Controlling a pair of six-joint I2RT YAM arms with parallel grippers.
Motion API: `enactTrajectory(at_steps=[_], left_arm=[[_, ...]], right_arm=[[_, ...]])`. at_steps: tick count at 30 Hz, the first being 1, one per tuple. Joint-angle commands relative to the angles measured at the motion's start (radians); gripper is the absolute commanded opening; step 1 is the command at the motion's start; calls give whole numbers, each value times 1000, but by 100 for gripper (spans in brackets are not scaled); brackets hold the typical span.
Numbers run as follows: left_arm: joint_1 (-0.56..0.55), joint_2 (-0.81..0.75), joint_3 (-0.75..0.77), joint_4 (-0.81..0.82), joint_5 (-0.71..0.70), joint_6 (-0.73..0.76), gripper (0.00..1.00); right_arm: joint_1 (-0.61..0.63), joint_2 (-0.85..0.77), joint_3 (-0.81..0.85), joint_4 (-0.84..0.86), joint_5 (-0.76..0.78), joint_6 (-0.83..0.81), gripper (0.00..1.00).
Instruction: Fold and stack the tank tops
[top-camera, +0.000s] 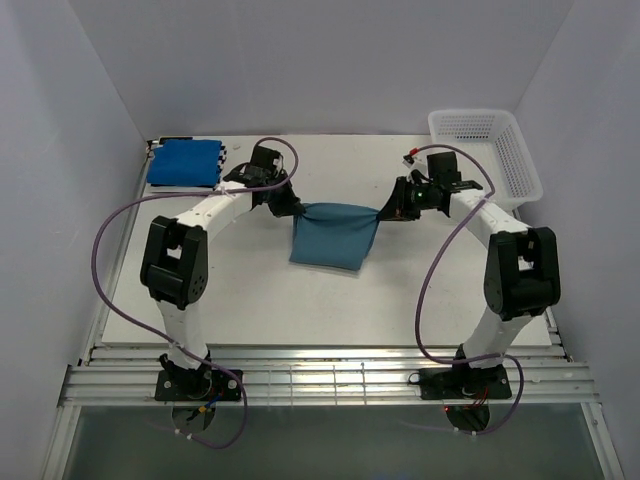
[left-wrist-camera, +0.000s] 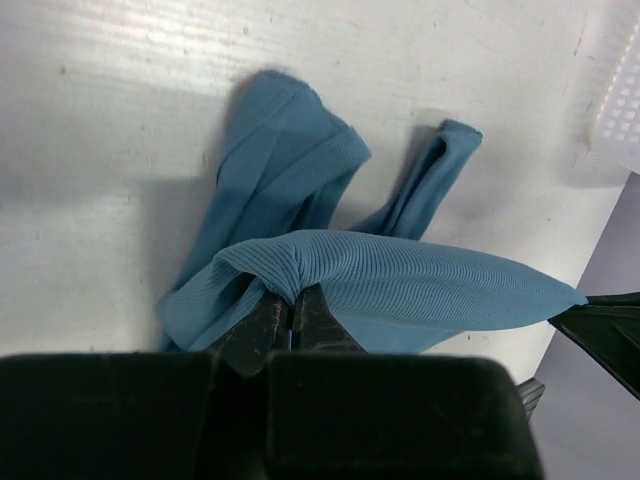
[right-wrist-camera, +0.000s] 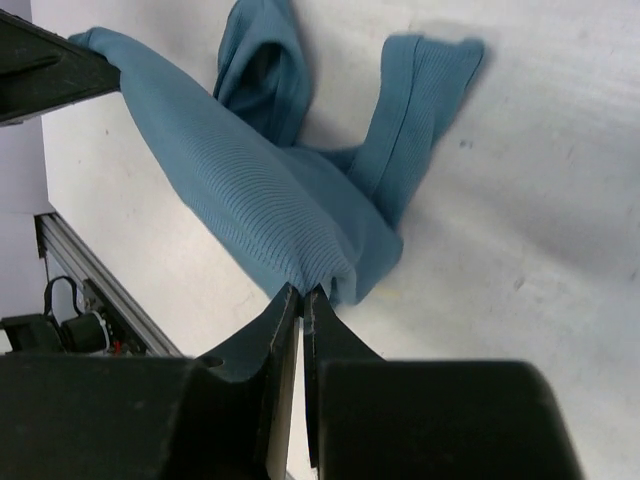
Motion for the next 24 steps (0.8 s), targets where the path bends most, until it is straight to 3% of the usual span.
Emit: enactTrajectory(at_steps=[1, 6, 7, 8, 9, 10, 11, 12, 15, 18, 24], left_arm=[[27, 76, 113, -1, 15, 46, 0], [38, 199, 219, -7, -21, 66, 0], [38, 216, 239, -10, -19, 71, 21], [39, 248, 271, -10, -11, 79, 34], [39, 262, 287, -10, -8, 86, 47], [39, 273, 302, -9, -5, 105, 75], [38, 290, 334, -10, 2, 115, 96], [38, 293, 345, -10, 4, 123, 98], [38, 264, 341, -15, 16, 148, 98], [38, 203, 260, -14, 56, 161, 98], [32, 124, 48, 65, 134, 207, 98]], right_arm=[[-24, 110, 125, 5, -29, -40, 8], [-32, 276, 299, 14, 33, -74, 8], [-34, 331, 324, 14, 43, -95, 8], [-35, 356, 350, 11, 53, -98, 9], [-38, 380, 373, 9, 51, -98, 16], [-43, 412, 415, 9, 45, -92, 22], [-44, 419, 429, 9, 40, -89, 32], [-46, 420, 441, 6, 43, -88, 47], [-46, 364, 430, 2, 47, -95, 63], [-46, 256, 337, 2, 53, -104, 70], [-44, 9, 24, 77, 50, -92, 71]])
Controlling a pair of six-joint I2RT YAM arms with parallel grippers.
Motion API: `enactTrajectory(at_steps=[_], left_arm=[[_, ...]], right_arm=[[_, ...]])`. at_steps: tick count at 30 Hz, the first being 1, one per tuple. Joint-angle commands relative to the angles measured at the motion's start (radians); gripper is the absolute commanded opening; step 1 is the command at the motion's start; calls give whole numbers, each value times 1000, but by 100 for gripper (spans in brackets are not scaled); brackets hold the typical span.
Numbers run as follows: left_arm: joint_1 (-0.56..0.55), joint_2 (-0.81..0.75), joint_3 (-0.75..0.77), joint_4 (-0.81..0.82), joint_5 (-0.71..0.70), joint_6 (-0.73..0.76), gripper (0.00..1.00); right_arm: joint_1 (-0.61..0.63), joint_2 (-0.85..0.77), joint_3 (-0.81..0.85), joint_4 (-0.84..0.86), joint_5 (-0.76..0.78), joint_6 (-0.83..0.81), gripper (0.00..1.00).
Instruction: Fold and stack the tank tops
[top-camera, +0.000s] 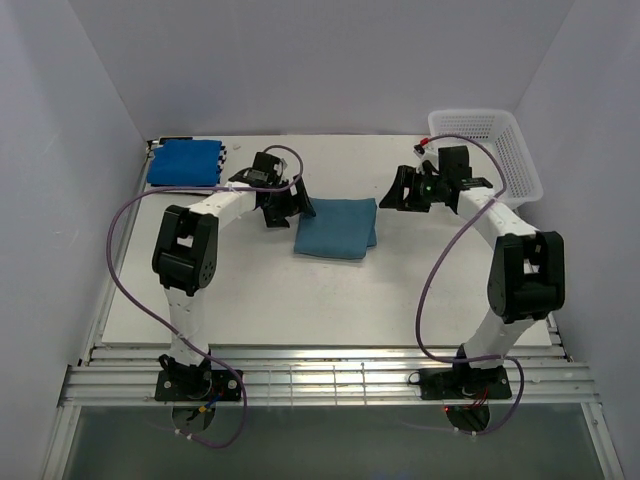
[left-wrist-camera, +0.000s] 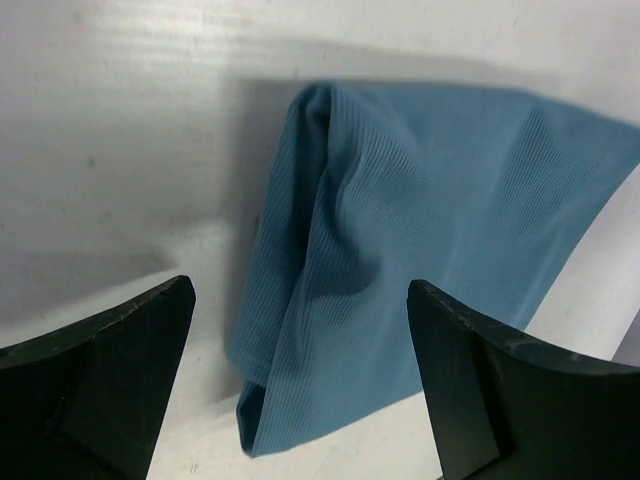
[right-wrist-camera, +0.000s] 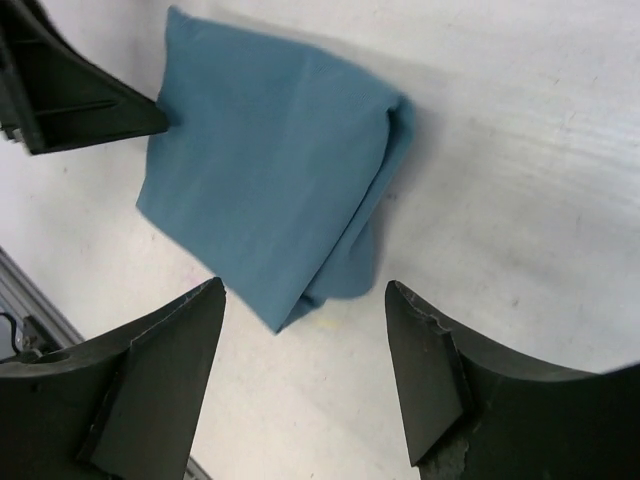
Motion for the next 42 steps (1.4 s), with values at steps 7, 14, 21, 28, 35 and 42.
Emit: enactTrajectory(at_steps=[7, 14, 21, 28, 35, 42], left_arm=[[-33, -52, -138, 58, 181, 144, 98], [-52, -3, -144, 81, 235, 126, 97], [-76, 54, -111, 87, 220, 106, 91], [-86, 79, -129, 118, 224, 61, 68], [-124, 86, -126, 89, 74, 1, 34], [-135, 103, -63, 22, -10, 30, 0]], right_arm=[[1, -210, -237, 55, -25, 1, 72], [1, -254, -236, 43, -8, -7, 72], [1, -288, -240, 38, -1, -16, 72], [1, -297, -239, 38, -1, -18, 72], [-1, -292, -248, 40, 8, -19, 72], [-1, -319, -253, 40, 31, -32, 72]])
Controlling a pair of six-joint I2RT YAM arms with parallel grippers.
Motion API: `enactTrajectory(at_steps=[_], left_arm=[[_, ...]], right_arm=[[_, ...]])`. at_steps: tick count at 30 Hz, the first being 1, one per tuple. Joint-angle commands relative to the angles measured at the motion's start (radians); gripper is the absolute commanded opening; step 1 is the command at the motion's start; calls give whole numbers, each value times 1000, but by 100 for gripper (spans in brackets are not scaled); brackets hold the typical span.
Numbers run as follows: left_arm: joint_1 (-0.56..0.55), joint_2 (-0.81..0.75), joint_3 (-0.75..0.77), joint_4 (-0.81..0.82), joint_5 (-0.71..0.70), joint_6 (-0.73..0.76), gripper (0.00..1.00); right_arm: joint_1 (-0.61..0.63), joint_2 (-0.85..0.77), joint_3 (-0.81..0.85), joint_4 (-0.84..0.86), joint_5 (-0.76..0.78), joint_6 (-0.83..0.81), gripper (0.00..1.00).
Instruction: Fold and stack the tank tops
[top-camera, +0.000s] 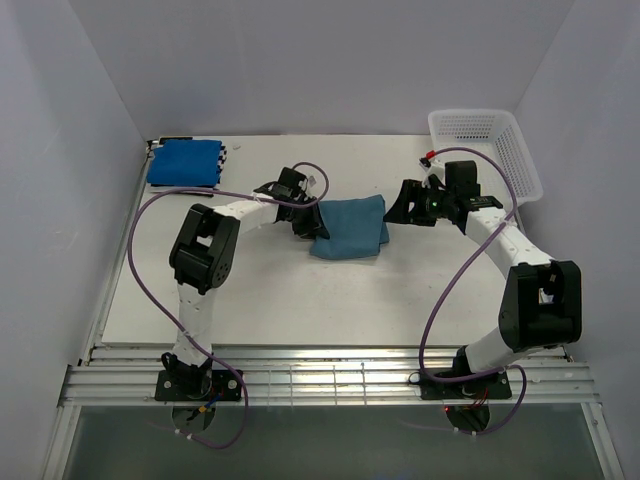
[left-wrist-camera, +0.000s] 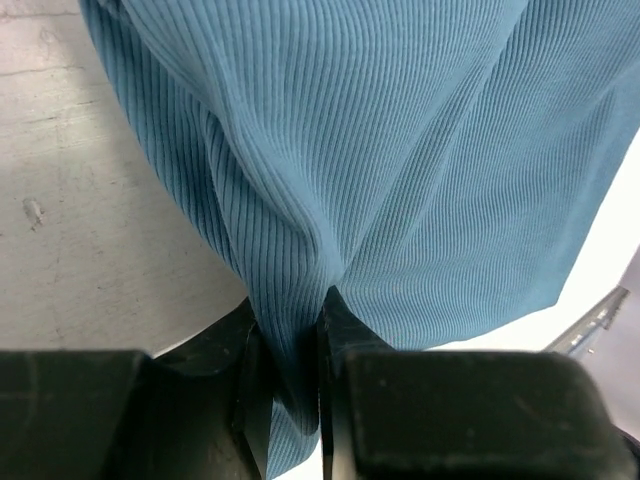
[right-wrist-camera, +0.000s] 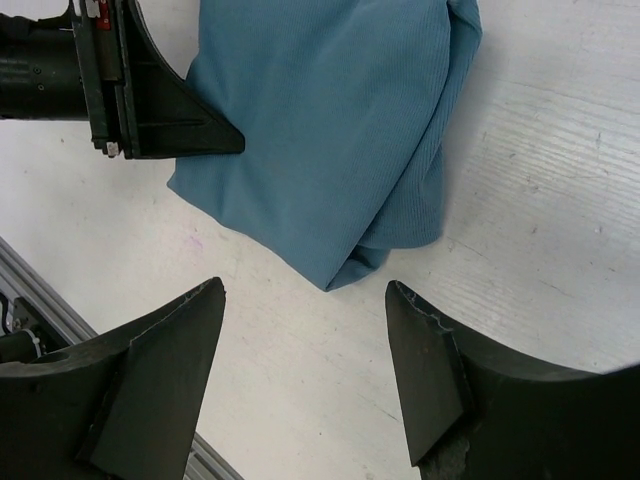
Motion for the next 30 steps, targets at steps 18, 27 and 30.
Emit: enactTrajectory(at_steps=[18, 27, 30], left_arm=[[136, -237, 49, 7, -528, 809, 0], [272, -210, 160, 16, -576, 1030, 0], [312, -198, 214, 1, -567, 1091, 0]], right_arm=[[-3, -91, -22, 42, 100, -60, 72], [-3, -57, -21, 42, 136, -76, 72], [-3, -48, -19, 42, 136, -78, 72]])
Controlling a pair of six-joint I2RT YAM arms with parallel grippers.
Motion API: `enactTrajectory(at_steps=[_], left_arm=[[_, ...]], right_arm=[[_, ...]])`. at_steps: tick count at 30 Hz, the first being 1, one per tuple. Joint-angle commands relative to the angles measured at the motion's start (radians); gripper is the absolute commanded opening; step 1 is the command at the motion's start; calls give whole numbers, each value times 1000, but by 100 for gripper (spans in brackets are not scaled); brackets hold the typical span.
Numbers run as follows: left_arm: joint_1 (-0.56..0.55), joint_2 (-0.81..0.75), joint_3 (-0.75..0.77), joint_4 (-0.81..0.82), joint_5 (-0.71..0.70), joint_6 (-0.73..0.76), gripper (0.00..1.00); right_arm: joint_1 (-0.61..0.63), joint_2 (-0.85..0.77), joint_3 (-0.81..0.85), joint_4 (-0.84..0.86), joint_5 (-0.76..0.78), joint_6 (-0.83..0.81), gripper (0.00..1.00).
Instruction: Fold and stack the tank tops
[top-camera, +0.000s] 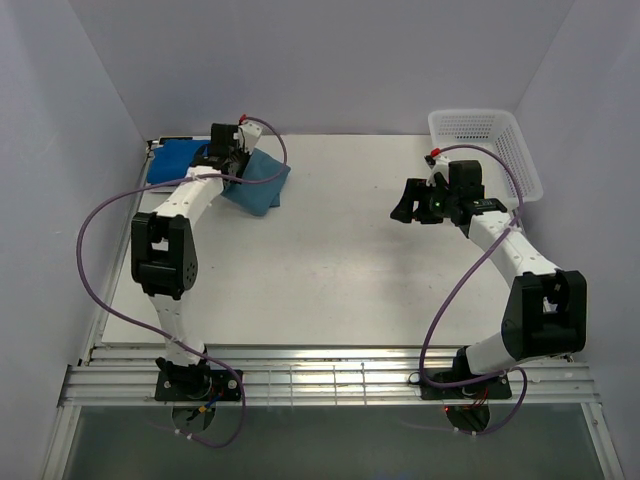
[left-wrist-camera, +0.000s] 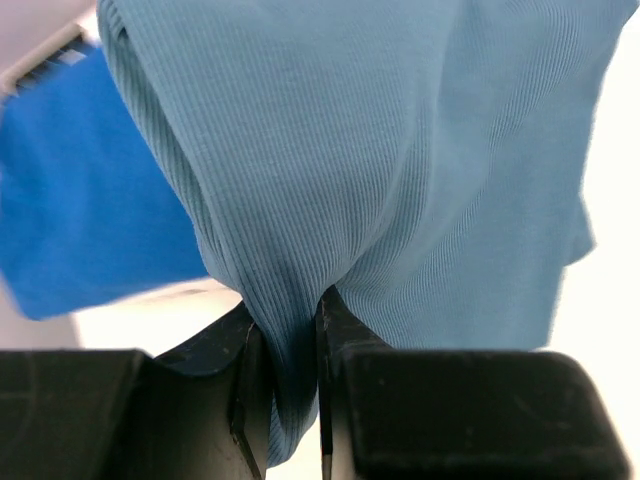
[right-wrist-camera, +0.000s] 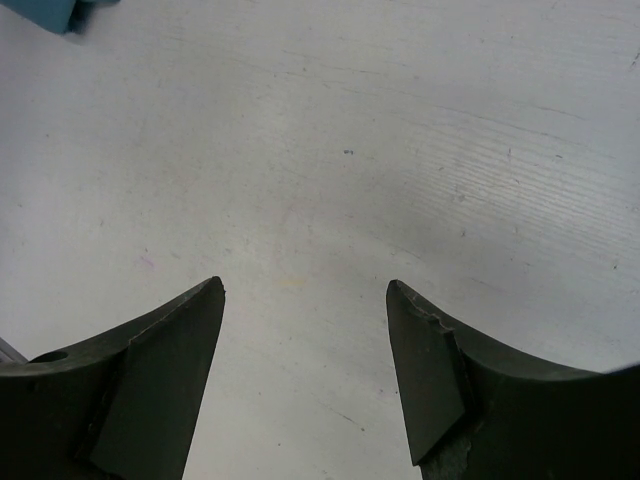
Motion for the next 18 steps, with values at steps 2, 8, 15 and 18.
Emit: enactTrajectory(at_steps=[2, 8, 15, 18], left_arm=[[53, -29, 100, 14, 11, 144, 0], [102, -20, 212, -12, 69, 220, 0], [130, -23, 279, -17, 123, 200, 0], [143, -26, 308, -18, 147, 181, 0]], right_arm=[[-1, 13, -1, 29, 11, -24, 72], [-1, 2, -11, 24, 11, -26, 71], [-1, -21, -13, 24, 6, -21, 71], [-1, -25, -13, 21, 2, -18, 71]])
